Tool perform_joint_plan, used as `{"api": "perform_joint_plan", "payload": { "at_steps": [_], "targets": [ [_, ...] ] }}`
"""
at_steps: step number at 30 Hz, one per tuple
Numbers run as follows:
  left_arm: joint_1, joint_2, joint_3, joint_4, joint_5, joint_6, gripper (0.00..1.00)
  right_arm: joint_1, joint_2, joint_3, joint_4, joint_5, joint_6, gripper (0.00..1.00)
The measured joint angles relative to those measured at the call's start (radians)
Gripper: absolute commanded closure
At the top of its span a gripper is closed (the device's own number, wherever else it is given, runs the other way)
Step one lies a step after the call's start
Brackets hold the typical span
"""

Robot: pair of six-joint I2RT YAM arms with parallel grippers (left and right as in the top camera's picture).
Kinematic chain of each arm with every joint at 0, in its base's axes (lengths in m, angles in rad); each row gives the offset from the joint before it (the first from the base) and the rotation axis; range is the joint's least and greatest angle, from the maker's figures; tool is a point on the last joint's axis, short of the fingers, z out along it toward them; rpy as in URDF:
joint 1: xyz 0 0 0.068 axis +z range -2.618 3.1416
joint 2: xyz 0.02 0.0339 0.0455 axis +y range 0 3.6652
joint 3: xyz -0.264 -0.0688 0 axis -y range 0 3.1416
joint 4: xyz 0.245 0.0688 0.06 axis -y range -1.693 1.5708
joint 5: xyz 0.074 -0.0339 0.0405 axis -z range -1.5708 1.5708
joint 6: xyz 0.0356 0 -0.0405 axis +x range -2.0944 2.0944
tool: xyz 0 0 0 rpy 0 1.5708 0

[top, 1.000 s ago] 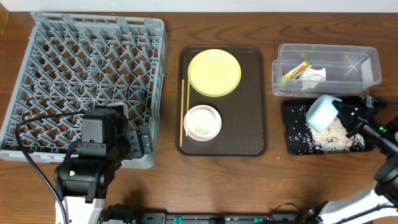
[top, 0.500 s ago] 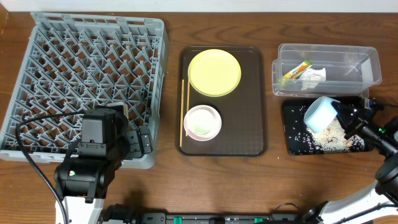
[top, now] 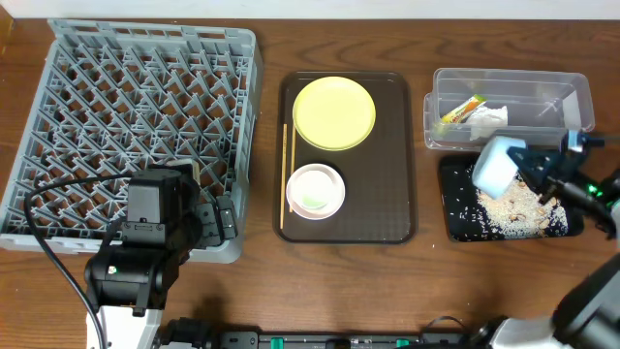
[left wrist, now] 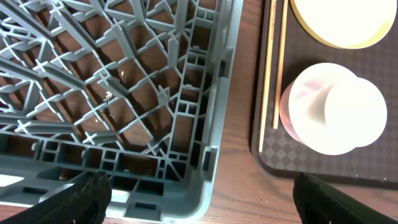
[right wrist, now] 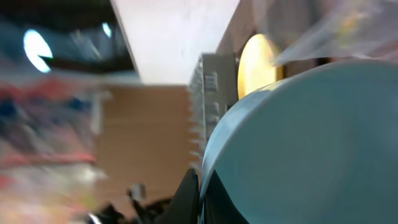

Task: Sort waste into correct bins and load items into the dishwasher
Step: 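Return the empty blue bowl to the brown tray with the right gripper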

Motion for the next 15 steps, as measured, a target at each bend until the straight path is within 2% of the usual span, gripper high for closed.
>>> {"api": "perform_joint_plan", "payload": {
  "at_steps": [3,6,7,15],
  "targets": [
    [0.0,0.0,0.0,0.0,0.0,0.0,0.06,0.126,-0.184,0.001,0.021,0.154,0.006,0.99],
    [0.0,0.0,0.0,0.0,0.0,0.0,0.06,0.271,-0.261,0.001,0.084,0.278,0.006,0.99],
    [0.0,0.0,0.0,0.0,0.0,0.0,0.06,0.365,-0.286,0.001,0.119,0.354,0.005,0.99],
    [0.0,0.0,0.0,0.0,0.0,0.0,0.06,0.801,-0.251,0.001,0.192,0.729,-0.1,0.99]
  ]
}}
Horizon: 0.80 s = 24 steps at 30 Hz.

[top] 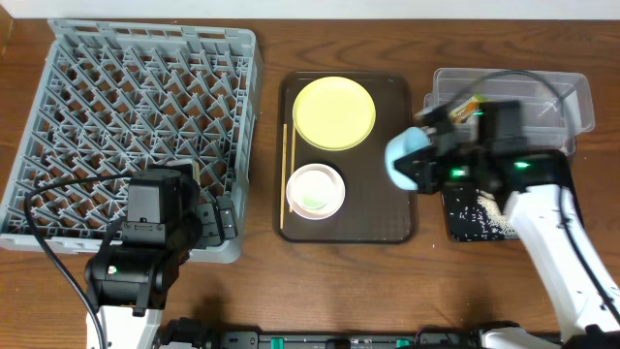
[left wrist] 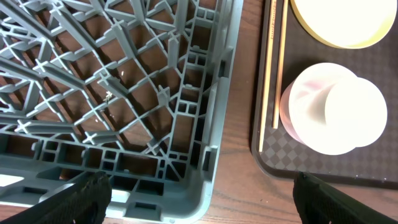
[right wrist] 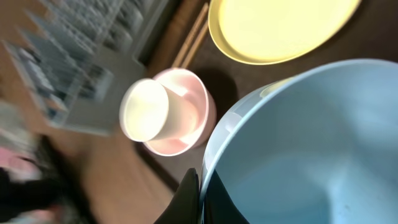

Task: Sort waste into correct bins and load items into the dishwasher
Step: 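Return the empty blue bowl to the brown tray with the right gripper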

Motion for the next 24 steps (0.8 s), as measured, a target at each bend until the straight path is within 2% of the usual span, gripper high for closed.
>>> {"api": "perform_joint_plan", "payload": {
  "at_steps": [5,12,14,17,18,20,24],
  "targets": [
    [0.0,0.0,0.0,0.0,0.0,0.0,0.06,0.196,0.089,0.0,0.082,0.286,-0.042,0.99],
    [0.0,0.0,0.0,0.0,0.0,0.0,0.06,0.31,0.26,0.0,0.159,0.392,-0.061,0.98],
    [0.0,0.0,0.0,0.0,0.0,0.0,0.06,0.312,0.292,0.0,0.16,0.399,-0.059,0.87],
    [0.0,0.0,0.0,0.0,0.0,0.0,0.06,0.31,0.309,0.0,0.162,0.414,-0.047,0.61],
    [0.0,0.0,0.0,0.0,0.0,0.0,0.06,0.31,0.308,0.0,0.157,0.418,-0.035,0.56],
    [0.0,0.0,0.0,0.0,0.0,0.0,0.06,0.31,0.303,0.002,0.146,0.419,-0.032,0.54],
    [0.0,0.0,0.0,0.0,0.0,0.0,0.06,0.31,0.264,0.034,0.126,0.424,-0.011,0.58]
  ]
}}
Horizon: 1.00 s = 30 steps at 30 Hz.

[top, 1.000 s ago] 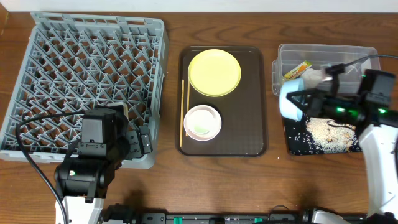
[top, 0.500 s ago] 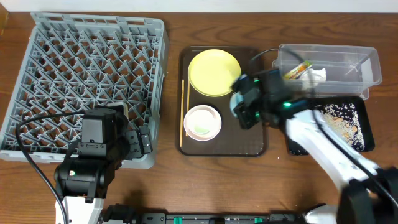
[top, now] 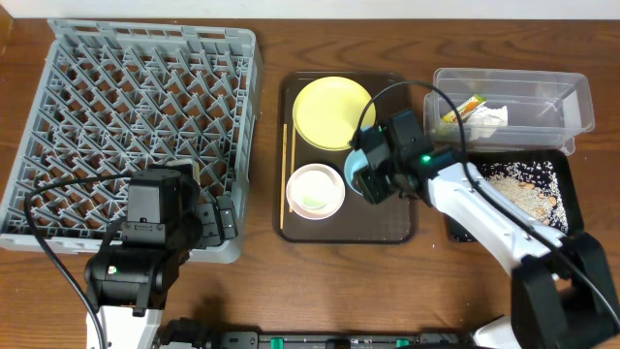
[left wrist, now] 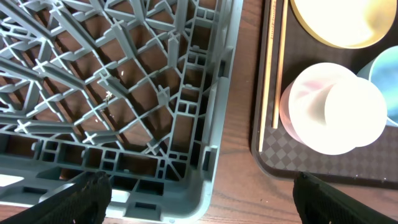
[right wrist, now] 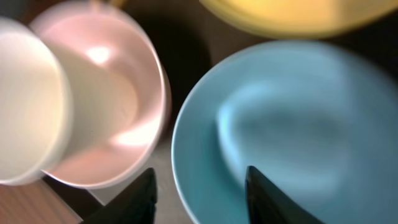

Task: Sort waste into correct bins and load items into the dishwasher
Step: 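Return the empty blue bowl to the brown tray with the right gripper, then lift the pink cup with the right gripper toward the left gripper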

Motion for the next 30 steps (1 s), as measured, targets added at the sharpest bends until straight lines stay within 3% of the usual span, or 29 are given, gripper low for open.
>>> {"api": "perform_joint_plan", "payload": {
  "at_steps": [6,11,14,18,20,30],
  "targets": [
    [0.0,0.0,0.0,0.0,0.0,0.0,0.06,0.025,-0.095,0.054,0.041,-0.006,0.034,0.58],
    [0.0,0.0,0.0,0.0,0.0,0.0,0.06,0.103,-0.052,0.055,0.037,-0.016,0.059,0.61],
    [0.0,0.0,0.0,0.0,0.0,0.0,0.06,0.139,0.006,0.055,0.036,-0.02,0.071,0.73],
    [0.0,0.0,0.0,0.0,0.0,0.0,0.06,0.156,0.061,0.055,0.037,-0.016,0.087,0.95],
    [0.0,0.0,0.0,0.0,0.0,0.0,0.06,0.159,0.077,0.055,0.039,-0.002,0.104,0.99],
    [0.0,0.0,0.0,0.008,0.003,-0.01,0.06,0.097,-0.006,0.134,0.071,0.014,0.171,0.99]
  ]
}}
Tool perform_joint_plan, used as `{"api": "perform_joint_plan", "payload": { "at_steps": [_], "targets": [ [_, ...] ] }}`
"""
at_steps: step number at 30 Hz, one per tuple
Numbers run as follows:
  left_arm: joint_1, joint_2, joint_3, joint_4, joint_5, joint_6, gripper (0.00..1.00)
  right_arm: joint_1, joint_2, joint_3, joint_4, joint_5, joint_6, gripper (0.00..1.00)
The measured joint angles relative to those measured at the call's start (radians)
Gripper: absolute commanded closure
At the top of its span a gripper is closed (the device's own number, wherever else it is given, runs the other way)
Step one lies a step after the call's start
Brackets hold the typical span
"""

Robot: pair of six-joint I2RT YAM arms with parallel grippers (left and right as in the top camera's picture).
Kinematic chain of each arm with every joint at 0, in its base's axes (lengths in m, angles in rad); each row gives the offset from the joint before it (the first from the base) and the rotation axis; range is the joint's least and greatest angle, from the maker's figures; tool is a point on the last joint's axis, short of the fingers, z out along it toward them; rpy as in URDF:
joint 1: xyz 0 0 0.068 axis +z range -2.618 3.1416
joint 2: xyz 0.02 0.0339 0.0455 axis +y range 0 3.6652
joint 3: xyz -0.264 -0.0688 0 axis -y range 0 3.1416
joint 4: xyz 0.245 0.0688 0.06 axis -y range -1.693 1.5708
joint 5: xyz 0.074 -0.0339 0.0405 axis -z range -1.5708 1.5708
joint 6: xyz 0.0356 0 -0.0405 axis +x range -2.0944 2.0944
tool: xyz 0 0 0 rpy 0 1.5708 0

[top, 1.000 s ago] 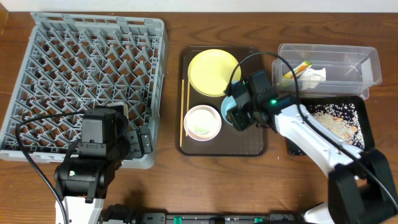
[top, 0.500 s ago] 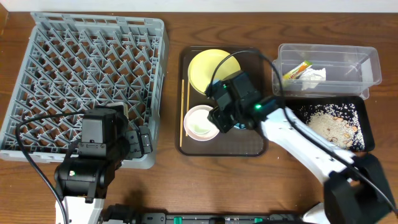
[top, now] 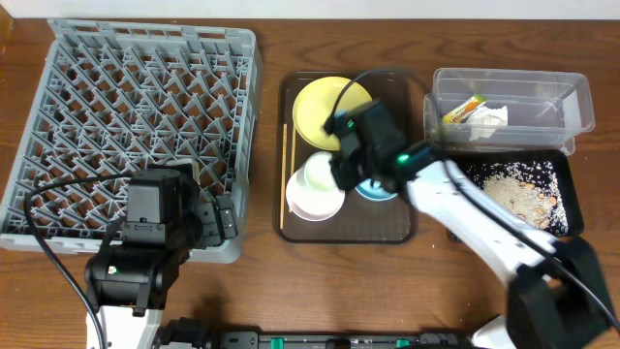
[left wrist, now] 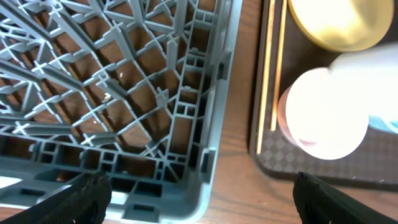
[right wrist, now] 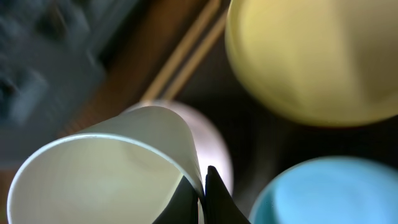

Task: Sort waste into correct bins and load items into the dishwasher
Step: 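Lift the pink cup with the right gripper toward the left gripper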

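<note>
My right gripper (right wrist: 203,182) is shut on the rim of the white cup (right wrist: 106,174), which is tilted over the pink bowl (right wrist: 214,140) on the dark tray (top: 397,228). The blue bowl (top: 376,188) stands on the tray just right of the pink bowl, and also shows in the right wrist view as the blue bowl (right wrist: 323,193). The yellow plate (top: 325,105) lies at the tray's far end. Chopsticks (top: 285,174) lie along its left side. My left gripper (left wrist: 202,202) hangs open over the near right corner of the grey dish rack (top: 136,116).
A clear bin (top: 542,92) with wrappers stands at the far right. A black bin (top: 562,218) with spilled rice sits in front of it. The right arm reaches across the tray's right side.
My right gripper has left the blue bowl standing on the tray, has shifted left to the pink bowl and is now shut on the white cup's rim. The left arm has not moved.
My right gripper held the blue bowl over the black bin with rice, then held it above the tray's right edge. Then it was open above the bowl on the tray. Now it grips the white cup in the pink bowl.
</note>
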Motion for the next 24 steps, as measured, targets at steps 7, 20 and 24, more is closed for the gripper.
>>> {"api": "perform_joint_plan", "payload": {
  "at_steps": [7,20,24],
  "targets": [
    [0.0,0.091,0.002,0.203,0.221,-0.083,0.06,-0.212,-0.103,0.061,0.021,-0.341,0.091,0.99],
    [0.022,0.41,0.002,0.837,0.994,-0.249,0.06,-0.314,-0.091,0.06,0.142,-0.836,0.108,0.99],
    [0.025,0.439,0.001,0.959,1.113,-0.319,0.06,-0.324,-0.091,0.06,0.164,-0.888,0.116,0.99]
  ]
}}
